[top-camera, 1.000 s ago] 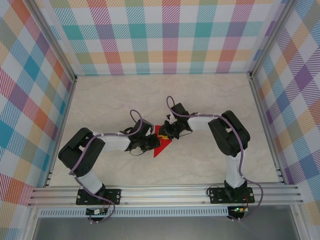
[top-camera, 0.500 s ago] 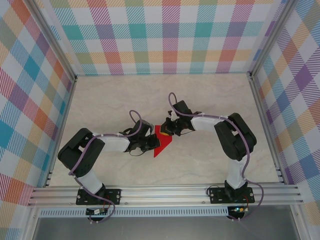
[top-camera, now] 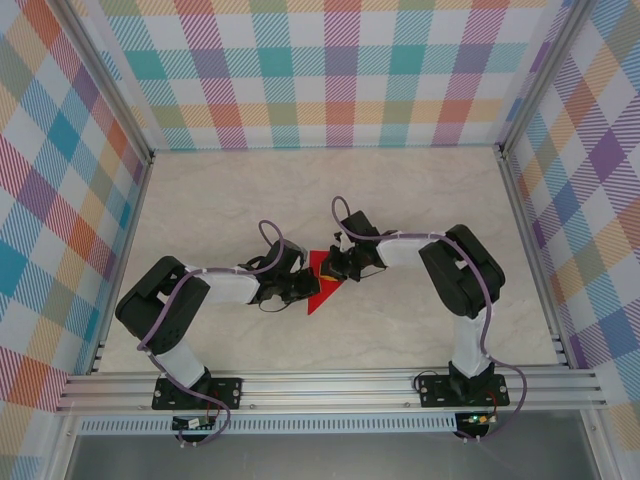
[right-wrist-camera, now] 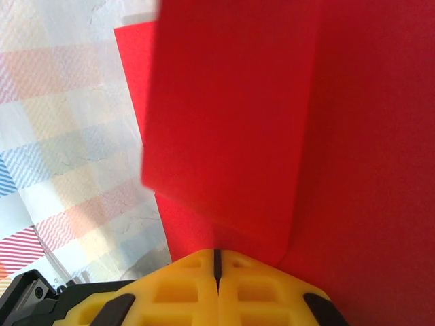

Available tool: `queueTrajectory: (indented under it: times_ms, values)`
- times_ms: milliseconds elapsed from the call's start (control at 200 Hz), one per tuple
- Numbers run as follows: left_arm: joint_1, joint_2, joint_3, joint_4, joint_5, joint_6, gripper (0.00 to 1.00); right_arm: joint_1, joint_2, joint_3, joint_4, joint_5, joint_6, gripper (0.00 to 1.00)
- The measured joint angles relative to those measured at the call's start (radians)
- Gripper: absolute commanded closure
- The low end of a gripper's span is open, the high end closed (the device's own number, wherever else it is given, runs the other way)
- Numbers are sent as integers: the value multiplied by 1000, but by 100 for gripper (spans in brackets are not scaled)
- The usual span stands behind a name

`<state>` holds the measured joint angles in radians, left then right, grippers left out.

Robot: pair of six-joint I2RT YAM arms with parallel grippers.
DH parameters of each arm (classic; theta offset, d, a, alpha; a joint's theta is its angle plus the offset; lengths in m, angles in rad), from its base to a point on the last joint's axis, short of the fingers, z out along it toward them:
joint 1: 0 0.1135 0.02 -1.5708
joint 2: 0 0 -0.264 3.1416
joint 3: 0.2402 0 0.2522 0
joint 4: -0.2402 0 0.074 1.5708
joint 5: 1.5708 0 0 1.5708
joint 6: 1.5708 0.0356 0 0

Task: Fold a paper plane with a square sheet of paper (pick it up from the middle)
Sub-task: Fourth fold the wing at the center of the table.

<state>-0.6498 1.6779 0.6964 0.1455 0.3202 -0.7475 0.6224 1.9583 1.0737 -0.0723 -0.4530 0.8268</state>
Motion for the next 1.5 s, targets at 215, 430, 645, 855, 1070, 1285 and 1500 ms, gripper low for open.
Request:
queueTrajectory:
  times_ms: [215,430,645,855,1070,1285,1500]
  values:
    - [0,0,-3,4,0,3,96,-14,1,0,17,0,31,99]
    - [0,-1,-12,19,0,4,97,-66,8,0,35,-4,59,98]
    - [0,-2,-13,20,0,5,97,-107,14,4,42,-13,59,98]
    - [0,-2,-13,21,0,7,97,-132,31,25,32,-35,57,97]
    - [0,-2,-21,39,0,8,98,-143,46,44,17,-55,55,97]
    - [0,-2,-22,42,0,8,98,-167,56,76,-6,-32,54,96]
    - [0,-2,-22,41,0,8,98,-193,54,94,-5,0,47,96]
